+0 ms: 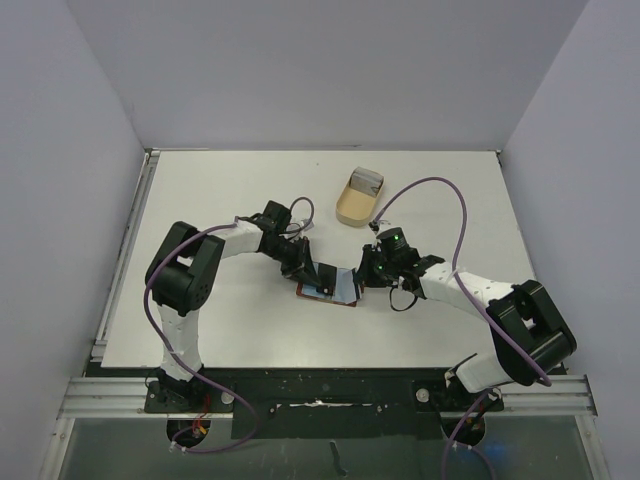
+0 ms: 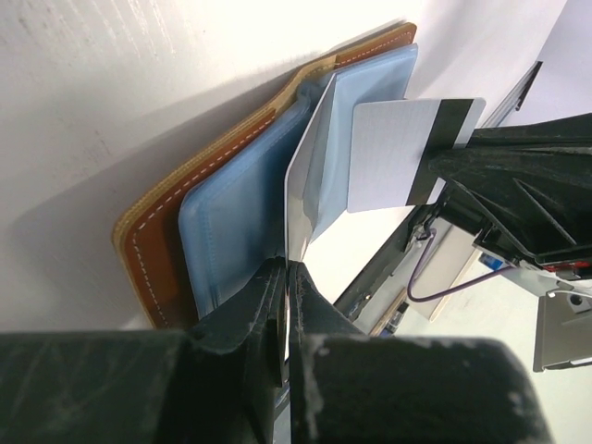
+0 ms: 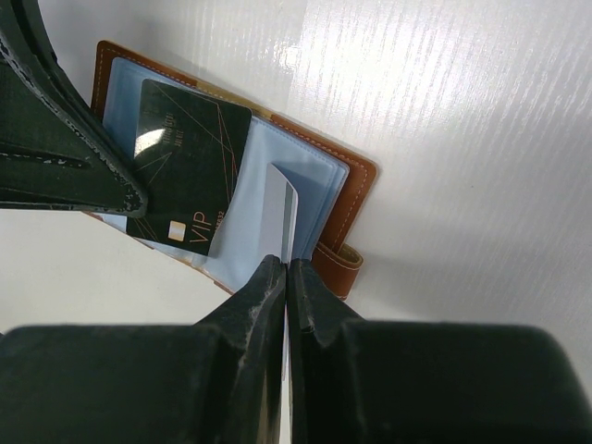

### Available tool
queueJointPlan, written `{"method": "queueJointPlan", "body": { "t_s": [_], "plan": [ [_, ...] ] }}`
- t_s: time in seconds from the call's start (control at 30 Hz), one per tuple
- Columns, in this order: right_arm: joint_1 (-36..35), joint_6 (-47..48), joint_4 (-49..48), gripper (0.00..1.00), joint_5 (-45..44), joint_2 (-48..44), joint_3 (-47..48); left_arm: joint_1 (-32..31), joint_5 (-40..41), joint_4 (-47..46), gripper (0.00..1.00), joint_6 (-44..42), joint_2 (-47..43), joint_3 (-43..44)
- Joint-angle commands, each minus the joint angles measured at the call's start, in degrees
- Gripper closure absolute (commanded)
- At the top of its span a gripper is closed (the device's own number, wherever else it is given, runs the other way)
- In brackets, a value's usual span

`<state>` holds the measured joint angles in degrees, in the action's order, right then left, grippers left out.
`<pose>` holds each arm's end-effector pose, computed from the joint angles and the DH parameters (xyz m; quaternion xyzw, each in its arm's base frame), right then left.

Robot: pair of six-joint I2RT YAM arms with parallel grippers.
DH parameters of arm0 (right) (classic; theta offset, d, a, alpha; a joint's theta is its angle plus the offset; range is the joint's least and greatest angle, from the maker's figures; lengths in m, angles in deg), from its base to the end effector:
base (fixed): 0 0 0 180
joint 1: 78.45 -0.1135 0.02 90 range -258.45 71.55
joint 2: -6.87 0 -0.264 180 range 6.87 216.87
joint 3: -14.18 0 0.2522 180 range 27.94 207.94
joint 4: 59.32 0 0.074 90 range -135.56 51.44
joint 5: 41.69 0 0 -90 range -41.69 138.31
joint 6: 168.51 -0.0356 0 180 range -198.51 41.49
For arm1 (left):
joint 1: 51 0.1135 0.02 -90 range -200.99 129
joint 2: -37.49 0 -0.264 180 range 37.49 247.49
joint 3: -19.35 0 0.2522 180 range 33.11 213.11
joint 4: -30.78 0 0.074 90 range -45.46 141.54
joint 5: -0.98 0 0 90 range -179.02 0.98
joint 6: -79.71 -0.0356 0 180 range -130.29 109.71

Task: Put the credit cards into the card holder
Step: Insert the credit card into the card holder.

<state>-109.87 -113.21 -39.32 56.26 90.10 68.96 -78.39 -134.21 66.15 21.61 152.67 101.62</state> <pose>0.2390 0.1518 0.1737 0.0021 0.9331 0.2473 0.2612 0.3264 -0.1976 0.1233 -0.0367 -0.9089 0.4140 0.0355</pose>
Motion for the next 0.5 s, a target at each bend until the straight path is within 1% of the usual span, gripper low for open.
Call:
{"method": "queueJointPlan", "body": {
  "t_s": [0.0,0.2,0.47],
  "plan": [
    [0.4,1.8,1.3,1.0,-2.1,-1.1,-0.7,0.2,1.3,2.9,1.0,-2.9,0.2,1.4],
    [0.4,2.0,1.6,1.0,-2.1,-1.0,-0.2,-0.1,2.6,8.1,1.0,-5.8,0.4,2.4],
    [0.4,2.0,1.6,1.0,-2.1,-1.0,-0.1,-1.3,2.5,7.0,1.0,-3.5,1.8,2.9]
  ]
}}
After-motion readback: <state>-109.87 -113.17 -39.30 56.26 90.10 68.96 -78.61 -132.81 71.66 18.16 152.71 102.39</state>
